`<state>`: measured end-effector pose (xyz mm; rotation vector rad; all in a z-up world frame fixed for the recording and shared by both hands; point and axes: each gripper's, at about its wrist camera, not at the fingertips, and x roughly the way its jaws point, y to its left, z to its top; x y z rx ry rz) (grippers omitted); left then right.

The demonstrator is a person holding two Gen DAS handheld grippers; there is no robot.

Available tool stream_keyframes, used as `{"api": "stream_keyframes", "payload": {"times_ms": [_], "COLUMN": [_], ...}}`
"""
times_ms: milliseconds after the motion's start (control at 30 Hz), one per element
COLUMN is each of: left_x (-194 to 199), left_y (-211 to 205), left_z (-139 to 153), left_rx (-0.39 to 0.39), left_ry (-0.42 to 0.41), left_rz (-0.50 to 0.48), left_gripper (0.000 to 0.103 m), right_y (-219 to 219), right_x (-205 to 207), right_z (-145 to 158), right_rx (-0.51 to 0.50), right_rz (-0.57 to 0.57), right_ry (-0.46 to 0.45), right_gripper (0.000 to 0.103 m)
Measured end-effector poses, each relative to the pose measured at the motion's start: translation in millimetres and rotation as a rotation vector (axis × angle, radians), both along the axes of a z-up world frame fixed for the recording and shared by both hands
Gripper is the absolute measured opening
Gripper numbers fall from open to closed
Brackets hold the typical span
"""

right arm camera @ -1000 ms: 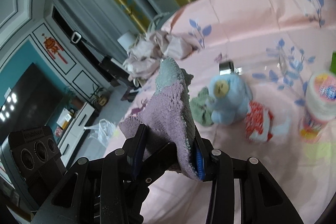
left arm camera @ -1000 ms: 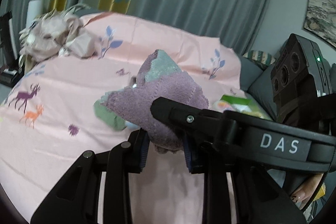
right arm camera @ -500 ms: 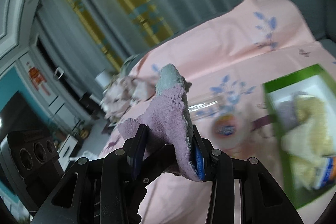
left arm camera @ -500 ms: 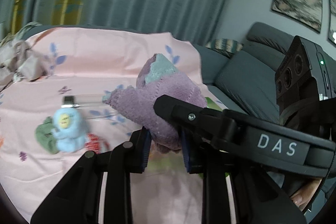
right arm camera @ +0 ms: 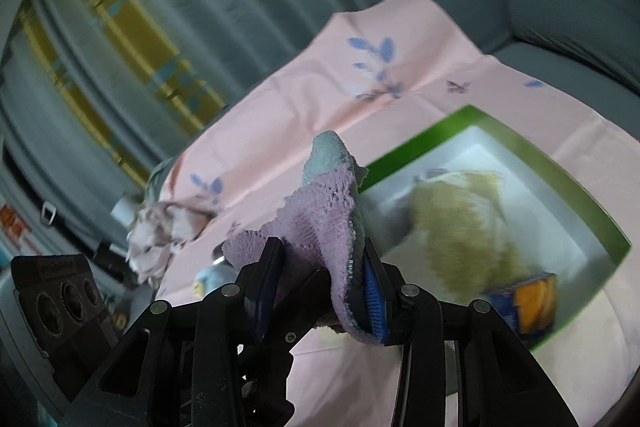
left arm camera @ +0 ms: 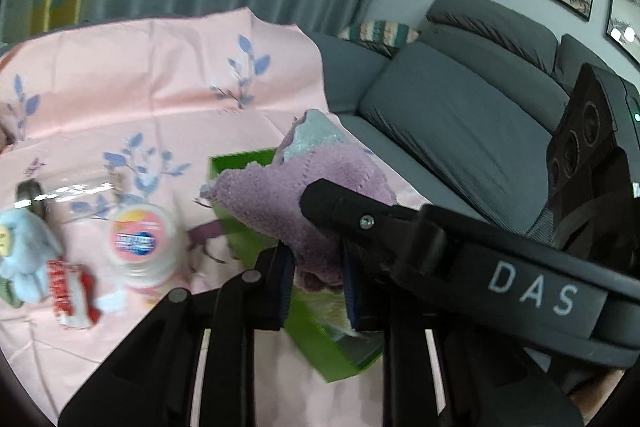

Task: Organize soft objects
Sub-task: 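Carry the purple cloth into the green box and open the right gripper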

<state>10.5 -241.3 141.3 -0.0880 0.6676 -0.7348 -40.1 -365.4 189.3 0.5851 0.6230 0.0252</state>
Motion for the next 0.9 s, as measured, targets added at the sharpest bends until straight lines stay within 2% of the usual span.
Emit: {"api": "stream_keyframes", "payload": {"times_ms": [100,233,400,500,600,700,767,833,900], "left_x": [6.5,18.1,26.7,27.2,27.6,31.5,32.9,32.9,27.5], "left_y": [-16.5,-33.3,-48.4,-55.1,-60.3,-63.1,-64.4,-63.9,-59.3], "left_z": [-9.6,-27.9,-40.7,-46.1,-50.0,-54.7,-57.8,-57.3,-53.0], "left_rx": [0.012,-0.017,0.005,0.038,0.056,0.061,0.061,0.049,0.035], "left_ry": [0.051,0.167,0.256,0.279,0.286,0.305,0.320,0.326,0.315], "left_rz": [-0.030,-0.096,-0.102,-0.085,-0.085,-0.084,-0.090,-0.086,-0.082], "left_gripper": [0.019,0.019,0.020,0.020,0.028,0.042,0.055,0.061,0.070], "right_y": [-15.3,-35.5,-50.9,-54.5,-58.1,-63.9,-67.8,-69.9,-69.3], "right_x": [-0.1,-3.4,-3.2,-2.1,-4.1,-8.5,-11.2,-14.1,-16.4], "right_z": [-8.6,-20.0,-32.9,-35.5,-37.4,-39.4,-39.1,-37.5,-33.1], "right_rx": [0.015,0.036,0.070,0.061,0.047,0.045,0.062,0.070,0.061], "right_rz": [-0.062,-0.155,-0.219,-0.251,-0.296,-0.339,-0.346,-0.352,-0.356], "right_ry": [0.040,0.107,0.169,0.193,0.215,0.232,0.226,0.218,0.201], "right_gripper": [0.040,0.040,0.039,0.039,0.040,0.040,0.040,0.040,0.048]}}
